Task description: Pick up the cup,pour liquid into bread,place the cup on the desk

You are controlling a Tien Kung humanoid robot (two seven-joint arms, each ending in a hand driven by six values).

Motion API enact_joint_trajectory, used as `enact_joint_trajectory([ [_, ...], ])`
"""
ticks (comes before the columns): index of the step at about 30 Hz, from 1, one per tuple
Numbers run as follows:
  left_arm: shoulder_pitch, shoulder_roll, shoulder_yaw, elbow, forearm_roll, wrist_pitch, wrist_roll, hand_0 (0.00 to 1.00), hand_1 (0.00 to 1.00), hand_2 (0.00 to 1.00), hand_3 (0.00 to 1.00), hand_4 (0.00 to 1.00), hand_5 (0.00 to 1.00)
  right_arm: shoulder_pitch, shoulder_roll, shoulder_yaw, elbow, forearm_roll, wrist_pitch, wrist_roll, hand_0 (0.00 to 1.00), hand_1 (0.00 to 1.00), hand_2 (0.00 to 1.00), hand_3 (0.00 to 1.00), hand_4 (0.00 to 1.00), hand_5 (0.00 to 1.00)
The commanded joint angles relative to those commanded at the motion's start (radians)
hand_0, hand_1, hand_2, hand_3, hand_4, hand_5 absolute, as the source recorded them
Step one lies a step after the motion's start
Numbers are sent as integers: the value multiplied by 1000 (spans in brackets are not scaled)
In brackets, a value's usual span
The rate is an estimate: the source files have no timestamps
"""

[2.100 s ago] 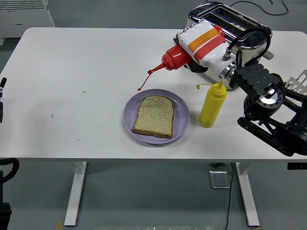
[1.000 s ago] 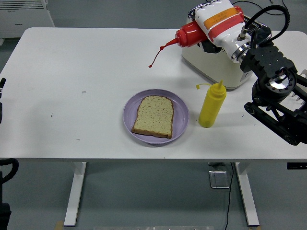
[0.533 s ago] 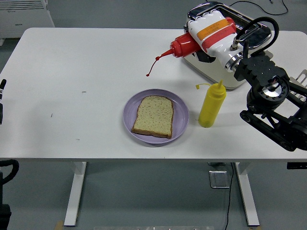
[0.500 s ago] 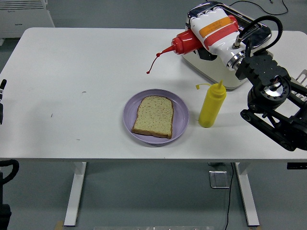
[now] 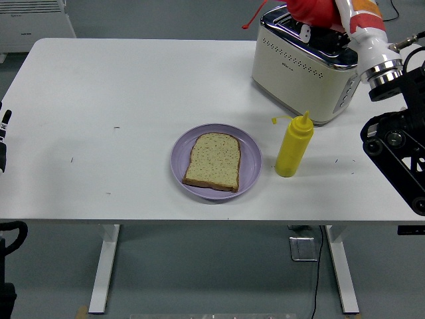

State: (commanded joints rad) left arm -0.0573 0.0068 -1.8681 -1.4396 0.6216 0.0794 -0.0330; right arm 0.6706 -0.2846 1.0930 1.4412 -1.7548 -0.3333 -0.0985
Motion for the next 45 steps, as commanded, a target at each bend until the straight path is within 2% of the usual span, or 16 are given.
enact_joint_trajectory([
  [8,-2,-1,-1,0,0,0,0,828,837,853,761,664,998,-81,-2,135,7,338,87,31,42,140,279,343,687,21],
  [16,-2,-1,1,0,-1,1,1,828,837,853,761,663,998,-141,-8,201,10,676,127,36,41,139,277,342,691,18],
  [22,-3,0,0,-1,-2,1,1,829,838,854,759,662,998,-177,-12,257,15,925,136,47,35,138,273,338,696,18],
  [27,-4,0,1,-1,-2,2,1,829,838,854,759,662,998,-210,-17,299,15,915,132,64,35,138,273,338,696,18],
  [32,-4,1,2,0,-2,2,1,828,838,854,759,663,998,-258,-33,312,6,840,114,114,33,138,270,336,703,28],
  [37,-5,1,3,0,-3,2,1,829,839,854,758,664,998,-304,-42,279,-36,744,60,203,32,138,268,336,703,28],
  [45,-6,2,5,0,-3,2,0,829,841,854,758,663,998,-361,-33,204,-112,778,2,320,38,136,267,335,712,41],
])
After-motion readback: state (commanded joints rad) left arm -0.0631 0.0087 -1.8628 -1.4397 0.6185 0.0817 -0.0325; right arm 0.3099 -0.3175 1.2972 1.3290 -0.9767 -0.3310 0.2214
